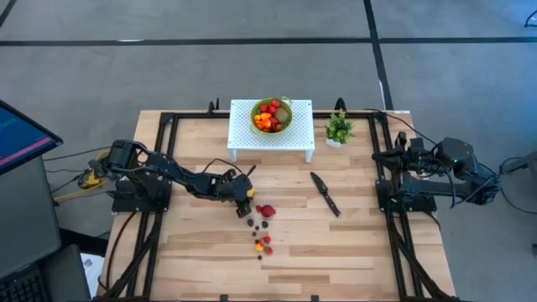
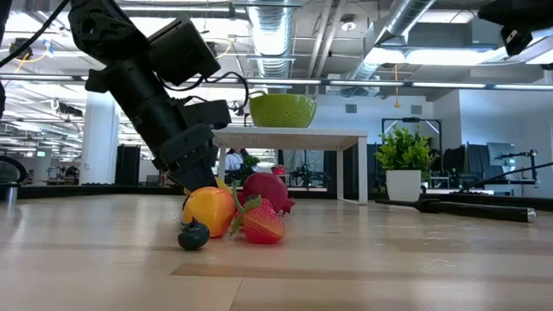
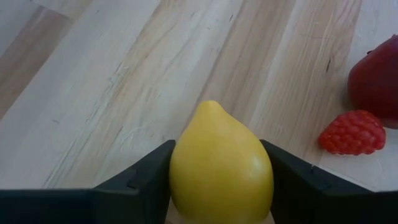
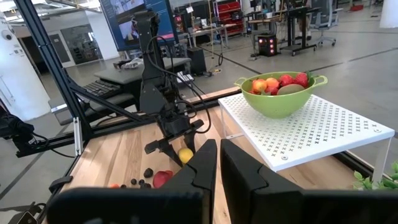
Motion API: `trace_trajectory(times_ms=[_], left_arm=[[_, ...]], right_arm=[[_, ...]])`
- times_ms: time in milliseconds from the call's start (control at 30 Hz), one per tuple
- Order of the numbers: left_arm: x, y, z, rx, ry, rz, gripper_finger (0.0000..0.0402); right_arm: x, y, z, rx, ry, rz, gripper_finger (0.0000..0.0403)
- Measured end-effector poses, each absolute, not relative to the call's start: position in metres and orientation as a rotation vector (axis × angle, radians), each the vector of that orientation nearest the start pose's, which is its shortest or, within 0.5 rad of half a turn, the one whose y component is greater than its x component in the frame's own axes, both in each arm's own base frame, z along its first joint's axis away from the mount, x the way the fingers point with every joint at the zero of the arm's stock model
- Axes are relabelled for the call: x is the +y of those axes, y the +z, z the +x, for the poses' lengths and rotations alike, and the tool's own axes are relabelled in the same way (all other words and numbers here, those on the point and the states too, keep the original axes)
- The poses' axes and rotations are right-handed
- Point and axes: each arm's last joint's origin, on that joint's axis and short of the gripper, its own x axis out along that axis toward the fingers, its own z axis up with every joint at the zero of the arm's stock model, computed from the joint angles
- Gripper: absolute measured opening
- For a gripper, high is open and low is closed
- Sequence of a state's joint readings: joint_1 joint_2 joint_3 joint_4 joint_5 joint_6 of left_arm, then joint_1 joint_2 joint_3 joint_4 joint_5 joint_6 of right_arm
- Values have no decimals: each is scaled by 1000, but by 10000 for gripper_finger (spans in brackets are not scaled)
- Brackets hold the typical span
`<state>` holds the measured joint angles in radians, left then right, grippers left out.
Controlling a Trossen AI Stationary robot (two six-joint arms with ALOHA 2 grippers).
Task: Pick & Place Fruit
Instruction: Put the yellow lemon into the green strainer bowl
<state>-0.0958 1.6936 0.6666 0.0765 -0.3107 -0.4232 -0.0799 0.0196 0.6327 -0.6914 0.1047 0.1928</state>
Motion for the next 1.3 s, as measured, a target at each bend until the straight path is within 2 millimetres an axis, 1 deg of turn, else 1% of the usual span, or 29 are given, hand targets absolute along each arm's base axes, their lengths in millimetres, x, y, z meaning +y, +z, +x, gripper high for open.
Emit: trace_trajectory(times_ms=[67, 200, 300, 367, 433, 500, 600, 733, 833, 900, 967, 1033, 1133, 1233, 1300], left_arm=[[-19, 109, 285, 870, 390, -198, 193], [-19, 109, 286, 868, 390, -199, 193], [-19, 110, 285, 865, 389, -200, 204], [-19, 113, 285, 858, 379, -209, 210], [-19, 120, 285, 832, 372, -219, 206], [-19, 133, 284, 779, 363, -233, 195], [-16, 158, 281, 682, 353, -260, 193], [-6, 203, 275, 452, 343, -316, 201], [4, 237, 269, 247, 336, -299, 215], [13, 258, 264, 104, 342, -279, 212], [24, 275, 259, 0, 368, -243, 200], [35, 292, 257, -55, 406, -199, 193], [51, 315, 260, -105, 462, -118, 194], [69, 333, 268, -124, 515, -33, 216], [82, 343, 274, -135, 549, -7, 225]], right_arm=[[-4, 291, 18, 60, -191, 191, 17], [-4, 291, 18, 60, -191, 191, 17], [-4, 291, 18, 60, -192, 191, 17], [-4, 291, 18, 60, -192, 191, 17], [-4, 291, 18, 60, -191, 191, 17], [-4, 291, 18, 60, -192, 191, 17], [-4, 291, 18, 60, -192, 191, 17], [-4, 291, 18, 60, -191, 191, 17], [-4, 291, 18, 60, -191, 191, 17], [-4, 291, 18, 60, -192, 191, 17], [-4, 291, 18, 61, -191, 191, 17], [-4, 291, 18, 60, -192, 191, 17], [-4, 291, 18, 60, -192, 191, 17], [-4, 291, 18, 61, -191, 191, 17], [-4, 291, 18, 61, -191, 191, 17]])
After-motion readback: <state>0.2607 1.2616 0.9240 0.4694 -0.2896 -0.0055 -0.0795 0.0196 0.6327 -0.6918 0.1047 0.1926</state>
